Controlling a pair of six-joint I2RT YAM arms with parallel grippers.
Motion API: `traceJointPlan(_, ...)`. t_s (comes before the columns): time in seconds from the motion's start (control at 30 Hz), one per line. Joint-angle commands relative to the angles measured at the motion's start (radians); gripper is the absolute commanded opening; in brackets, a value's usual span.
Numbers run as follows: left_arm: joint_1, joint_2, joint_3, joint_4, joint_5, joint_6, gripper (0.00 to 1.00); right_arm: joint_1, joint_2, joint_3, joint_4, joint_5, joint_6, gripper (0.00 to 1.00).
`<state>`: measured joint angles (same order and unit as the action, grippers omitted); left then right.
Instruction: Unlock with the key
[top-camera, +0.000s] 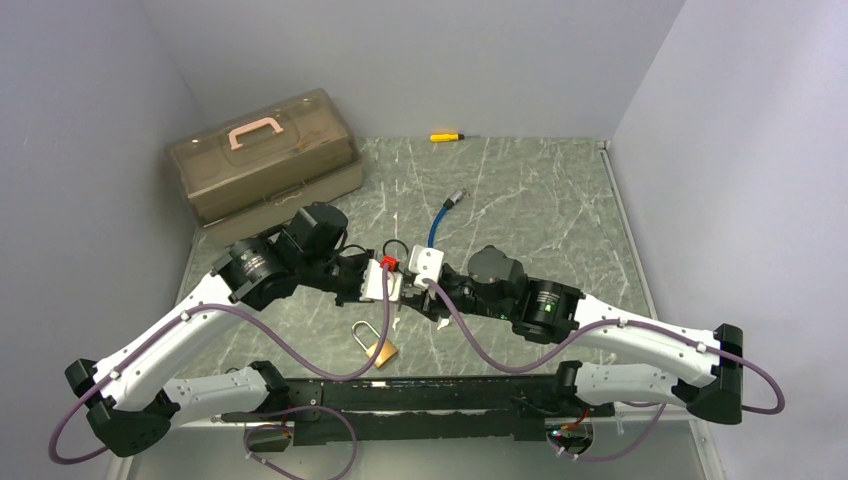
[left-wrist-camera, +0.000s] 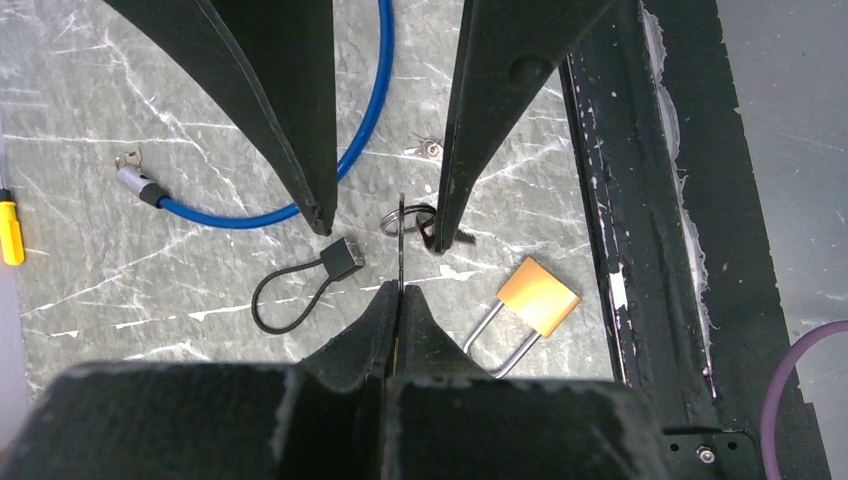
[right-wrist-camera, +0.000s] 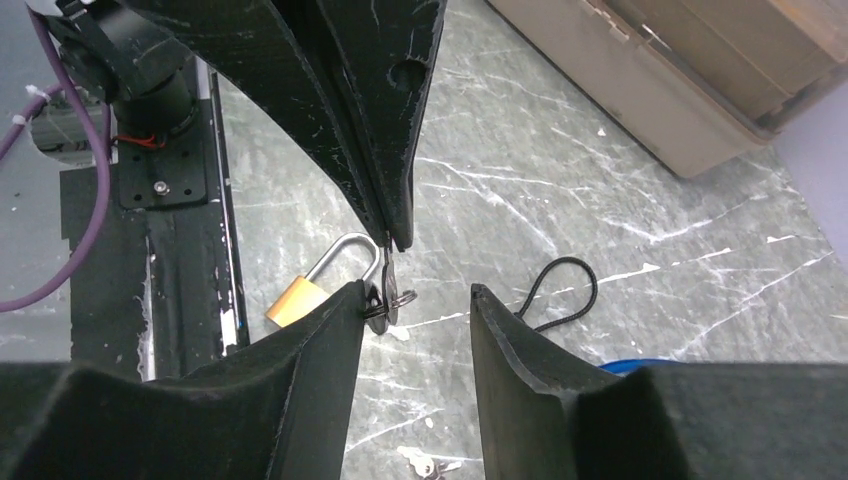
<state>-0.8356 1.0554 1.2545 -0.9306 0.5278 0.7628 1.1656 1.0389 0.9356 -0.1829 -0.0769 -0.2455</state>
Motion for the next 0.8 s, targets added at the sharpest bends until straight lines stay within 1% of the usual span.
traceJointPlan(0.0,-0.008,-0.020,0.016,0.020,0.034,-0.012,0.00,-0.004,-0.046,-0.006,0.060,0.022,-0.008,0.46)
traceJointPlan(0.1,-0.007,-0.021,0.014,0.019,0.037,-0.012,0.00,-0.003,-0.054,-0.020,0.091,0.016,0.003,0.45)
traceJointPlan(0.2,-0.009,-0.021,0.014,0.018,0.035,-0.011,0.00,-0.003,-0.047,-0.018,0.102,0.001,0.008,0.41)
traceJointPlan(0.27,-0.008,-0.023,0.014,0.017,0.036,-0.010,0.00,-0.004,-0.037,-0.015,0.103,-0.009,0.006,0.36)
traceJointPlan(0.4,-0.011,-0.023,0.013,0.019,0.035,-0.010,0.00,-0.004,-0.010,-0.014,0.100,-0.020,0.002,0.23)
traceJointPlan(0.53,-0.010,-0.025,0.016,0.017,0.038,-0.012,0.00,-0.010,-0.004,-0.010,0.084,-0.026,0.001,0.01)
traceJointPlan(0.57,-0.010,-0.026,0.017,0.015,0.036,-0.011,0.00,-0.012,-0.001,-0.007,0.072,-0.025,0.002,0.00)
traceJointPlan(0.77,-0.011,-0.029,0.017,0.010,0.030,-0.003,0.00,-0.026,-0.003,0.014,-0.021,-0.020,-0.012,0.00)
